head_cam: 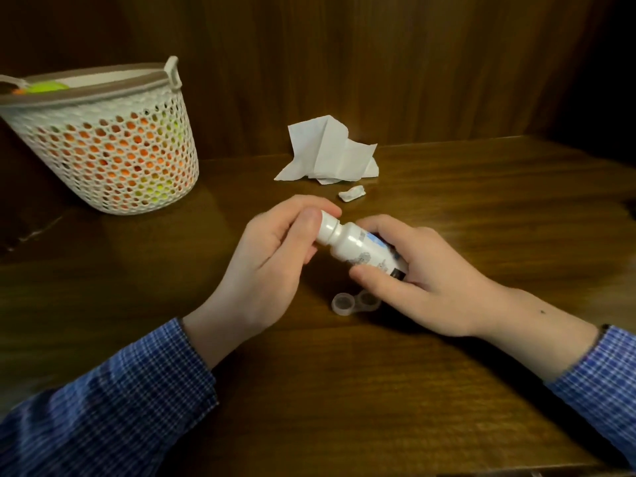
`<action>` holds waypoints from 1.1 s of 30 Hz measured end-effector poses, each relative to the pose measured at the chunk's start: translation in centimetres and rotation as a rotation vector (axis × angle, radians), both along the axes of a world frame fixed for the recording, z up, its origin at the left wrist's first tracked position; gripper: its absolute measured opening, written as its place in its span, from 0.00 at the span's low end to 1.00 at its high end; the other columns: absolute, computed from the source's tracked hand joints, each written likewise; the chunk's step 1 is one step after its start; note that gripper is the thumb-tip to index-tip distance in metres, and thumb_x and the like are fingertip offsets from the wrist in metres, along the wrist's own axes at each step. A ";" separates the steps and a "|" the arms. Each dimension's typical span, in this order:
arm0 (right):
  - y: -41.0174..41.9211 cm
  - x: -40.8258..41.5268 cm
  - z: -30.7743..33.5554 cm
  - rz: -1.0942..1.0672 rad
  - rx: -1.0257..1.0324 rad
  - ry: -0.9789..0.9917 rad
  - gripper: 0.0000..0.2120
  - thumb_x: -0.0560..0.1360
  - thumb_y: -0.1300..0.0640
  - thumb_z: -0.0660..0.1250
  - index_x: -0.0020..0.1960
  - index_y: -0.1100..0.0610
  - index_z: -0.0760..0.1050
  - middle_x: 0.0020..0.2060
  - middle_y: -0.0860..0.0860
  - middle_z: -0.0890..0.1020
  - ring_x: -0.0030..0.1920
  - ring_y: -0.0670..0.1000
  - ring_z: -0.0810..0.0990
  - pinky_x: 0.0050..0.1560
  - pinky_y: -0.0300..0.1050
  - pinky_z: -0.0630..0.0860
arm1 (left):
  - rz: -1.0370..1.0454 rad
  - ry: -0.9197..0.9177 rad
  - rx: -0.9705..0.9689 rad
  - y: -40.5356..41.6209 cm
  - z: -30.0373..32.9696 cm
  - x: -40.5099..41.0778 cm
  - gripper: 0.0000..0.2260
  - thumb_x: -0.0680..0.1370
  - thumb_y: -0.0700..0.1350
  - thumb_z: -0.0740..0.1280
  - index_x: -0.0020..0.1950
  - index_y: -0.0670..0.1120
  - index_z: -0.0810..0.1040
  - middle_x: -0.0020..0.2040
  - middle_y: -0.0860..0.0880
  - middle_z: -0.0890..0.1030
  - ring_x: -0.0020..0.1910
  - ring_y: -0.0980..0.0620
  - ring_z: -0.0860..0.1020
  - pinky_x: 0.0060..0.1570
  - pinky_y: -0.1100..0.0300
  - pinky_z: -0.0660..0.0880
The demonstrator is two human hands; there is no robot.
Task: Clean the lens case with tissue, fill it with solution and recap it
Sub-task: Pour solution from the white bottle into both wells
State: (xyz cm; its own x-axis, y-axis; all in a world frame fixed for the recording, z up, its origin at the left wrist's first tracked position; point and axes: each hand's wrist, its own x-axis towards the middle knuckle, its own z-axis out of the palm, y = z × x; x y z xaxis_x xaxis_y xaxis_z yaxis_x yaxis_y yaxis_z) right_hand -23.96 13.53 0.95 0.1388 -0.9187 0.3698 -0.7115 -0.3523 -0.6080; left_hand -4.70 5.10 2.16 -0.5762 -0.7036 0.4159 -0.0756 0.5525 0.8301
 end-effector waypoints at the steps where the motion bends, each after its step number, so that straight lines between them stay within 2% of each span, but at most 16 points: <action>1: 0.0 -0.1 0.0 -0.001 -0.008 0.002 0.19 0.78 0.37 0.63 0.66 0.41 0.70 0.48 0.39 0.81 0.45 0.45 0.81 0.40 0.43 0.79 | 0.007 0.007 0.032 -0.1 -0.1 -0.1 0.15 0.82 0.51 0.54 0.58 0.52 0.80 0.35 0.64 0.77 0.36 0.63 0.76 0.35 0.72 0.71; 6: 0.1 0.0 -0.1 -0.014 -0.014 0.049 0.21 0.78 0.37 0.62 0.67 0.44 0.72 0.49 0.39 0.81 0.46 0.44 0.80 0.41 0.41 0.78 | 0.052 0.028 0.119 0.1 -0.4 -0.6 0.15 0.82 0.51 0.55 0.54 0.48 0.81 0.31 0.61 0.75 0.30 0.60 0.72 0.30 0.69 0.67; 11: 0.1 0.1 0.2 0.005 -0.013 0.052 0.19 0.78 0.38 0.62 0.65 0.44 0.73 0.47 0.39 0.81 0.45 0.44 0.80 0.39 0.35 0.76 | 0.042 0.098 0.327 0.0 -0.3 -1.1 0.14 0.86 0.41 0.54 0.51 0.43 0.78 0.24 0.56 0.71 0.22 0.59 0.67 0.24 0.66 0.64; 15: 0.1 -0.1 0.2 0.020 -0.014 0.042 0.18 0.79 0.40 0.63 0.64 0.47 0.75 0.46 0.40 0.81 0.44 0.46 0.80 0.37 0.36 0.75 | 0.046 0.127 0.460 0.2 -0.1 -1.2 0.14 0.86 0.41 0.55 0.58 0.34 0.76 0.26 0.51 0.68 0.23 0.58 0.65 0.22 0.66 0.64; 18: 0.0 -0.2 0.1 0.015 -0.014 0.048 0.17 0.79 0.39 0.63 0.64 0.47 0.75 0.46 0.41 0.81 0.45 0.47 0.80 0.38 0.40 0.77 | 0.032 0.123 0.444 0.4 -0.1 -1.1 0.13 0.86 0.41 0.54 0.56 0.36 0.77 0.28 0.50 0.68 0.25 0.56 0.64 0.23 0.64 0.63; 20: 0.0 -0.2 0.0 0.015 -0.003 0.043 0.18 0.79 0.40 0.63 0.63 0.47 0.76 0.46 0.41 0.82 0.45 0.47 0.80 0.38 0.41 0.77 | 0.025 0.124 0.487 0.4 0.2 -1.1 0.14 0.86 0.40 0.53 0.53 0.32 0.74 0.27 0.52 0.68 0.23 0.58 0.64 0.22 0.65 0.63; 21: 0.0 -0.2 0.0 0.023 0.002 0.031 0.17 0.79 0.40 0.63 0.64 0.48 0.76 0.46 0.42 0.82 0.44 0.47 0.80 0.38 0.40 0.77 | -0.002 0.139 0.533 0.2 0.3 -1.1 0.14 0.85 0.39 0.52 0.50 0.31 0.73 0.26 0.54 0.68 0.22 0.60 0.64 0.21 0.67 0.62; 23: 0.0 -0.3 0.0 0.042 -0.005 -0.009 0.17 0.80 0.43 0.64 0.64 0.49 0.76 0.45 0.42 0.82 0.43 0.47 0.80 0.37 0.36 0.75 | -0.062 0.183 0.705 -0.1 0.9 -1.2 0.15 0.85 0.39 0.51 0.45 0.37 0.74 0.22 0.54 0.67 0.18 0.60 0.63 0.19 0.70 0.60; 25: 0.1 -0.4 0.0 0.043 -0.014 -0.056 0.16 0.79 0.44 0.66 0.64 0.49 0.76 0.46 0.43 0.82 0.43 0.47 0.80 0.37 0.35 0.75 | -0.088 0.214 0.764 -0.2 1.3 -1.2 0.15 0.84 0.40 0.51 0.45 0.42 0.76 0.22 0.52 0.66 0.18 0.59 0.63 0.19 0.70 0.59; 28: 0.2 -0.6 0.1 0.042 0.040 -0.241 0.13 0.78 0.46 0.68 0.61 0.47 0.77 0.44 0.44 0.82 0.39 0.45 0.80 0.36 0.35 0.75 | -0.204 0.252 0.865 -0.2 1.4 -1.0 0.14 0.84 0.45 0.53 0.50 0.44 0.77 0.27 0.51 0.67 0.22 0.57 0.64 0.20 0.65 0.62; 31: -0.1 -0.9 0.7 0.108 0.184 -0.708 0.09 0.79 0.50 0.68 0.56 0.54 0.76 0.37 0.48 0.81 0.31 0.46 0.75 0.28 0.38 0.70 | -0.396 0.294 0.959 -0.2 0.7 -0.7 0.14 0.83 0.48 0.56 0.62 0.44 0.75 0.34 0.50 0.69 0.29 0.55 0.67 0.27 0.62 0.68; 33: -0.4 -1.1 1.3 0.162 0.255 -0.920 0.09 0.81 0.52 0.63 0.55 0.57 0.74 0.35 0.53 0.78 0.27 0.46 0.70 0.27 0.40 0.62 | -0.420 0.243 0.927 0.0 0.1 -0.8 0.14 0.82 0.49 0.59 0.64 0.45 0.74 0.36 0.49 0.73 0.31 0.54 0.69 0.30 0.60 0.70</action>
State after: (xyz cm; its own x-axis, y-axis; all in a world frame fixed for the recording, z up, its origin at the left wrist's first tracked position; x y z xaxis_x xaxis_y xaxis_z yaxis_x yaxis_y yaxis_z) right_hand -25.09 13.10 2.23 0.0268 -0.9815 0.1897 0.1262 -0.1849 -0.9746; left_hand -5.54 5.06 2.23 -0.8212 -0.5688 -0.0469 0.2009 -0.3651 0.9090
